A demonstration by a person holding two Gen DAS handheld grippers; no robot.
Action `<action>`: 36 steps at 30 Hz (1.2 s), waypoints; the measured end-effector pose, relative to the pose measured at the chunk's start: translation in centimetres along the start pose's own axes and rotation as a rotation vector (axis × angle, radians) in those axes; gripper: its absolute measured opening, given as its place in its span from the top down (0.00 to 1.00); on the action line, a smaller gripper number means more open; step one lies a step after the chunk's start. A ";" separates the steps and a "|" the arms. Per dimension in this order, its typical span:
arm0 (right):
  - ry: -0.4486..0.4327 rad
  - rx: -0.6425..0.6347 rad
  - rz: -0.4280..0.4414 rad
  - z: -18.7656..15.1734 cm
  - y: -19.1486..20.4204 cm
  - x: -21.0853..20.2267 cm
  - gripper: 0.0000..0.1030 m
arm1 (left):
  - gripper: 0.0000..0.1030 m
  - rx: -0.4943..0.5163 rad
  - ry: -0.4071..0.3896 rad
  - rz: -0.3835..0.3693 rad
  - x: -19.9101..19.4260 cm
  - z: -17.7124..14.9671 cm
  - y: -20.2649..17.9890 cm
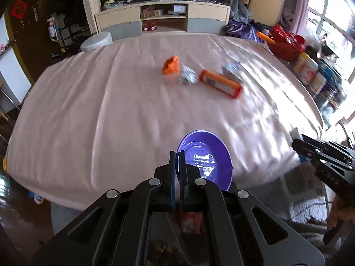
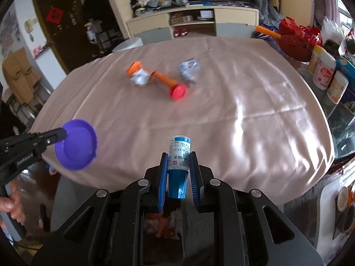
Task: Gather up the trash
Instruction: 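Carry the plate with the left gripper and the bottle with the right gripper into the bin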
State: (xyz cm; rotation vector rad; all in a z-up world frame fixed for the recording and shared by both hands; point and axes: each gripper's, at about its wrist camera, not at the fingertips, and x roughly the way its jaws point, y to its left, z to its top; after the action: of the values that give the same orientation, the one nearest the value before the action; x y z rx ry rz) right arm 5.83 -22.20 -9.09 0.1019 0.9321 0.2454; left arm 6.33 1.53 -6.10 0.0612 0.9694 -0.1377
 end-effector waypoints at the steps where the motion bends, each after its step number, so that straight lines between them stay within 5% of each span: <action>1: 0.004 0.001 0.005 -0.6 0.1 -0.1 0.80 | 0.99 -0.004 0.007 -0.006 -0.2 -0.8 -0.2; 17: 0.133 -0.019 0.080 -7.8 3.7 1.9 0.80 | 0.99 -0.056 0.167 -0.045 2.7 -12.4 -1.0; 31: 0.227 -0.033 0.072 -8.8 5.0 5.0 0.78 | 0.98 -0.042 0.234 -0.071 5.0 -14.1 -1.2; 34: 0.232 -0.033 0.063 -8.8 4.9 5.1 0.78 | 0.94 -0.036 0.242 -0.070 5.2 -14.2 -1.3; 36: 0.227 -0.024 0.051 -8.7 4.7 5.1 0.74 | 0.81 -0.032 0.240 -0.058 5.2 -14.2 -1.4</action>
State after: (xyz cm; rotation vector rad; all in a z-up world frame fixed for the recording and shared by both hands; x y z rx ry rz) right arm 0.94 -16.54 -17.32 0.0767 1.1534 0.3194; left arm -2.64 1.31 -18.38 0.0207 1.2134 -0.1707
